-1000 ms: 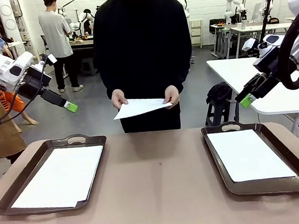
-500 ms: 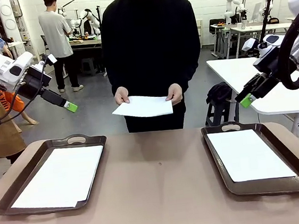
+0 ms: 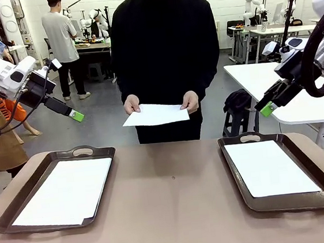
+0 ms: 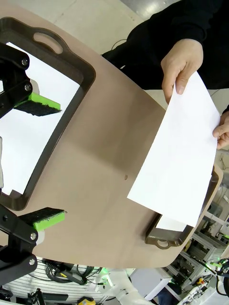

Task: Sort the A4 documents.
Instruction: Receive the A4 Paper.

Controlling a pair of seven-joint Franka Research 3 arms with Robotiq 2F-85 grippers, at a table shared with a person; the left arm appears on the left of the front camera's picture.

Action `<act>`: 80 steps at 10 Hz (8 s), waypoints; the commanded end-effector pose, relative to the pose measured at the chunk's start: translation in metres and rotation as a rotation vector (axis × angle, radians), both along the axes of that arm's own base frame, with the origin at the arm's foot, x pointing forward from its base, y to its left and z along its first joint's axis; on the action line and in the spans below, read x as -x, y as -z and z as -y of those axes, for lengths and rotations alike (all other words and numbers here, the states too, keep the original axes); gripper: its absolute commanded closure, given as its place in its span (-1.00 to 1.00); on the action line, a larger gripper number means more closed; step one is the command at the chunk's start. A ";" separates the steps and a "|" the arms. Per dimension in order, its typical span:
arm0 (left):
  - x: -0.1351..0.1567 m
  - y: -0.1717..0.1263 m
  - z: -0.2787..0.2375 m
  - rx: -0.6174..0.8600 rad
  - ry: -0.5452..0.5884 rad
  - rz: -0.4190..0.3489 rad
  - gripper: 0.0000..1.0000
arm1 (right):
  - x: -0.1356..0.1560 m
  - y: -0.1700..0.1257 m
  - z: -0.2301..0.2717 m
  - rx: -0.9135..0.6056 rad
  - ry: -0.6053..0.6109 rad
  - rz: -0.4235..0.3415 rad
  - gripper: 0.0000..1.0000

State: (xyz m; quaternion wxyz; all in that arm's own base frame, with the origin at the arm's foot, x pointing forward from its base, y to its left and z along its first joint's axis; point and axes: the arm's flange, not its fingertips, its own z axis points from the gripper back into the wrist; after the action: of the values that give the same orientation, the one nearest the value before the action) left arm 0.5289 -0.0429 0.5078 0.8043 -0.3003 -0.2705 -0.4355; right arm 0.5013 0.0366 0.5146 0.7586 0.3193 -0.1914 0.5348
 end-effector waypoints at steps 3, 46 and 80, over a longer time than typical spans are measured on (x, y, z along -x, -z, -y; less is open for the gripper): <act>0.000 0.000 0.001 0.000 0.001 0.000 -1.00 | 0.000 0.001 -0.001 0.004 -0.003 0.009 -1.00; 0.000 0.000 0.001 0.000 0.001 0.000 -1.00 | -0.050 0.180 -0.109 -0.695 0.609 -0.916 -1.00; 0.000 0.000 0.001 0.000 0.001 0.000 -1.00 | -0.077 0.196 -0.165 -0.845 0.519 -1.107 1.00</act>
State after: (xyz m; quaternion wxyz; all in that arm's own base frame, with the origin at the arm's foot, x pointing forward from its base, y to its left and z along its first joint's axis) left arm 0.5289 -0.0432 0.5073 0.8044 -0.3006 -0.2700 -0.4356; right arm 0.5726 0.2029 0.3181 0.6588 0.7497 -0.0596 -0.0209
